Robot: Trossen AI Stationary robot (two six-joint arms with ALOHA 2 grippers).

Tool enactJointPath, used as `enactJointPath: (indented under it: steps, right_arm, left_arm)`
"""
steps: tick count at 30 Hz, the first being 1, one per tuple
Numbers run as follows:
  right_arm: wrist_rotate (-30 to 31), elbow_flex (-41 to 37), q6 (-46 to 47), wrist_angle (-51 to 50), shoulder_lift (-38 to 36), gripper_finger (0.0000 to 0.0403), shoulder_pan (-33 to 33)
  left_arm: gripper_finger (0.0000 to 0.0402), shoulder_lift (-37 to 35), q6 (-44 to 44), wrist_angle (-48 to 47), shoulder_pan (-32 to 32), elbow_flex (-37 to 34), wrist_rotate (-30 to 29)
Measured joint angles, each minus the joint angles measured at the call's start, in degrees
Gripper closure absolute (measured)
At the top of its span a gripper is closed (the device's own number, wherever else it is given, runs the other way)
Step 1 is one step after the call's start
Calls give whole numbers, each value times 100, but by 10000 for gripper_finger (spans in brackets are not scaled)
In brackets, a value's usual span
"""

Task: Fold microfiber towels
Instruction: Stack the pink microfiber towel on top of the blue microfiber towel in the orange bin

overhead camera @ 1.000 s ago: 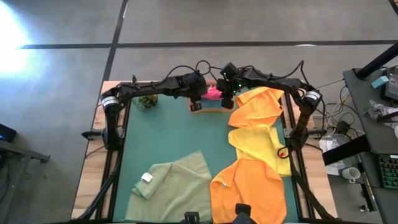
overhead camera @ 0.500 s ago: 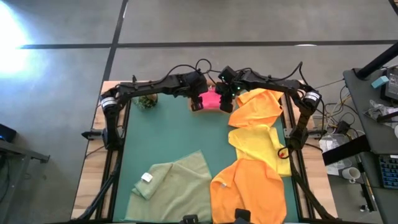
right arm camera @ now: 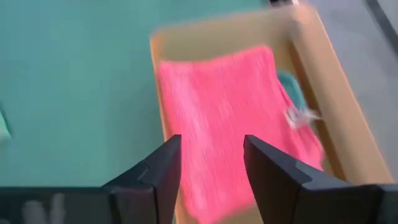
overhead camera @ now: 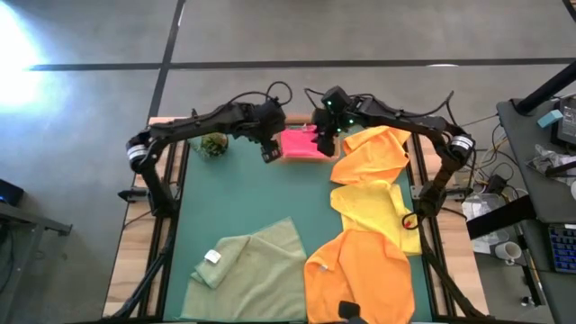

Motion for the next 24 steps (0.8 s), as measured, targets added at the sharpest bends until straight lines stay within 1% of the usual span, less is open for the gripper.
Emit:
enactJointPath:
  steps: [3,7,9,15,17,21,24]
  right_arm:
    - [-202,0,443,360,260,250,0]
    - [-442,98,798,568,585,269,57]
    - [-551,178,905,639,737,282,88]
    - [-556,655,972,604,1366,333,225]
    - [-566,805,996,503,1544,352,243]
    - [-863,1068,1006,234,1888,385,246]
    - [-937,1310,990,69,2134,393,253]
  left_arm:
    - [194,-396,-340,40,-168,-441,1]
    - [194,-893,-834,81,-401,-1167,-38]
    - [194,-1129,-1114,288,-518,-1581,-99]
    - [194,-1782,-1966,856,-743,-2742,-139]
    - [194,-1951,-2209,938,-799,-2997,-138]
    - [194,-2237,-2365,1002,-890,-3342,-145]
    - [194,-2327,-2425,965,-892,-3449,-146]
